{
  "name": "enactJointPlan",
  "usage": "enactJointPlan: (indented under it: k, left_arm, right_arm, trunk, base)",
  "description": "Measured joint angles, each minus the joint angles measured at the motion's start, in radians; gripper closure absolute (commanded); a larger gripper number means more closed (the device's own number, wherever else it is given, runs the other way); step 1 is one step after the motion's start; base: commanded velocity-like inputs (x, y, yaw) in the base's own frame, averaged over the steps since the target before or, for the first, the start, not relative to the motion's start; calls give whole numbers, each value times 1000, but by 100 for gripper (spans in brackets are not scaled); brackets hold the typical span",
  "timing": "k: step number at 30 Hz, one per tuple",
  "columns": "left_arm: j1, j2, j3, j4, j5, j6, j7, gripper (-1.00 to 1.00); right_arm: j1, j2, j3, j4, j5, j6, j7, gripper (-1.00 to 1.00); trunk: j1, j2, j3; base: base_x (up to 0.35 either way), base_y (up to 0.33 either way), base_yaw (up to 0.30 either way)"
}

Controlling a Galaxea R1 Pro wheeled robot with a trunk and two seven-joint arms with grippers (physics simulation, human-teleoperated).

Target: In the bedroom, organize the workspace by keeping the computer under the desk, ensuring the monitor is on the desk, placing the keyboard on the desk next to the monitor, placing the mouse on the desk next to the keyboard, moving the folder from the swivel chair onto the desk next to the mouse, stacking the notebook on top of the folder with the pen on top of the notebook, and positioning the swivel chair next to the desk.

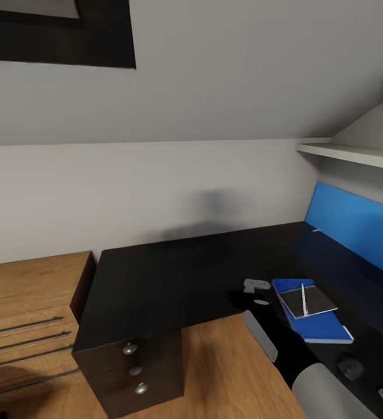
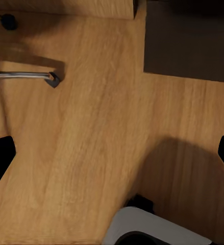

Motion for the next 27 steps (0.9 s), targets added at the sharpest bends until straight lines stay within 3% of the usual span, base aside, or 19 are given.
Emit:
enactJointPlan:
  k: [2,6,12,15,20,27]
  left_arm:
    - [0,1,0,0,0,0,1,-100]
    - [0,2,1,0,1,4,2,-100]
    - [0,8,2,10,1,10,2,-100]
    - [0,9,2,13,1,9,1,-100]
    - [0,9,6,15,4,-8,6,-100]
    - [0,9,7,15,6,-53,7,-100]
  right_arm:
    - [2,4,10,0,0,-1,-10,-100]
    - [4,10,65,4,0,-6,-31,-100]
    - [4,16,139,9,-2,-52,-48,-100]
    - [4,16,154,10,-2,-54,-50,-100]
    - [6,17,184,24,-3,-60,-52,-100]
    - [6,26,244,80,-5,-126,-57,-100]
  trunk:
    - [0,0,0]
    - [0,0,-1]
    - [0,0,-3]
    - [0,0,-3]
    - [0,0,-3]
    - [-1,0,-3]
  base:
    - [-326,0,272]
    - [-333,0,228]
    - [-336,0,48]
    - [-335,0,7]
    - [-60,0,10]
    - [-9,0,168]
